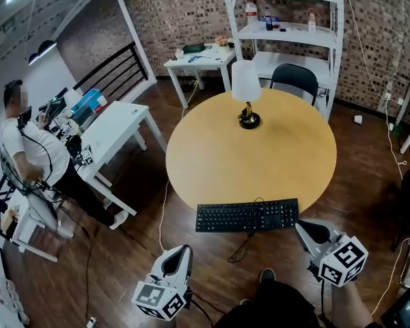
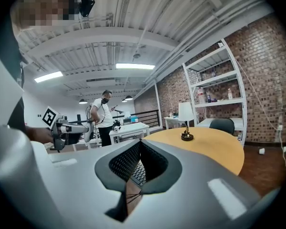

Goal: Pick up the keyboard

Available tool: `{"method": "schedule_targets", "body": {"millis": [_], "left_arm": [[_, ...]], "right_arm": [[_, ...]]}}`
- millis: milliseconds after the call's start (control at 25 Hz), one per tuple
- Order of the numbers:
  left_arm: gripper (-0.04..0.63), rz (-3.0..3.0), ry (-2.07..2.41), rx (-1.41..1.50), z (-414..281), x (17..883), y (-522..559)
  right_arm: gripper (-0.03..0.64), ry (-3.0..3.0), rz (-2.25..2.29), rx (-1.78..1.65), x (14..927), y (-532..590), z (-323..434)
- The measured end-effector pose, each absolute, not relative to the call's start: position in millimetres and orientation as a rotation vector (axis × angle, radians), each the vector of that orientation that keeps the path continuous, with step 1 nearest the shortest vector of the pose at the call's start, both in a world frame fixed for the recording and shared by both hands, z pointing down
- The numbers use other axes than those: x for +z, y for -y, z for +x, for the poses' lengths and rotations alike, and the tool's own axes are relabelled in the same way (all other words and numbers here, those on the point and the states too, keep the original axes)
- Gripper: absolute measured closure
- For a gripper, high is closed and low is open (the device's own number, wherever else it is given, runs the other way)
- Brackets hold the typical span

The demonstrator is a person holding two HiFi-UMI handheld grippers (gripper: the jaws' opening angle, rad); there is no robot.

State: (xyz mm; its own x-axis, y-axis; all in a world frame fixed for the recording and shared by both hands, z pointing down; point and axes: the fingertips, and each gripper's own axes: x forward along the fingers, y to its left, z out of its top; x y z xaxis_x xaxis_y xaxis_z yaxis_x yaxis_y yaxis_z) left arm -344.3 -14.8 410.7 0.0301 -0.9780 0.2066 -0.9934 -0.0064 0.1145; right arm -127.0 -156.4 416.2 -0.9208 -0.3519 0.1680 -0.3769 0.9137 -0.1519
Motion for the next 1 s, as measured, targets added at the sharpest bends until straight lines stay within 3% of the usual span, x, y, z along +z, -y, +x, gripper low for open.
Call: {"method": "schedule_targets", "body": {"millis": [520, 1000], "left_arm": [[0.589, 2.038, 2.036, 0.194, -377.5, 434.3, 106.5], [0.575, 2.222, 1.853, 0.159, -429.0, 433.8, 148.7]], "right_arm": [[0.614, 2.955, 0.595, 0.334, 434.7, 242.6, -142.3], [0.614, 2.878, 0.819, 0.336, 436.8, 249.7, -185.9]]}}
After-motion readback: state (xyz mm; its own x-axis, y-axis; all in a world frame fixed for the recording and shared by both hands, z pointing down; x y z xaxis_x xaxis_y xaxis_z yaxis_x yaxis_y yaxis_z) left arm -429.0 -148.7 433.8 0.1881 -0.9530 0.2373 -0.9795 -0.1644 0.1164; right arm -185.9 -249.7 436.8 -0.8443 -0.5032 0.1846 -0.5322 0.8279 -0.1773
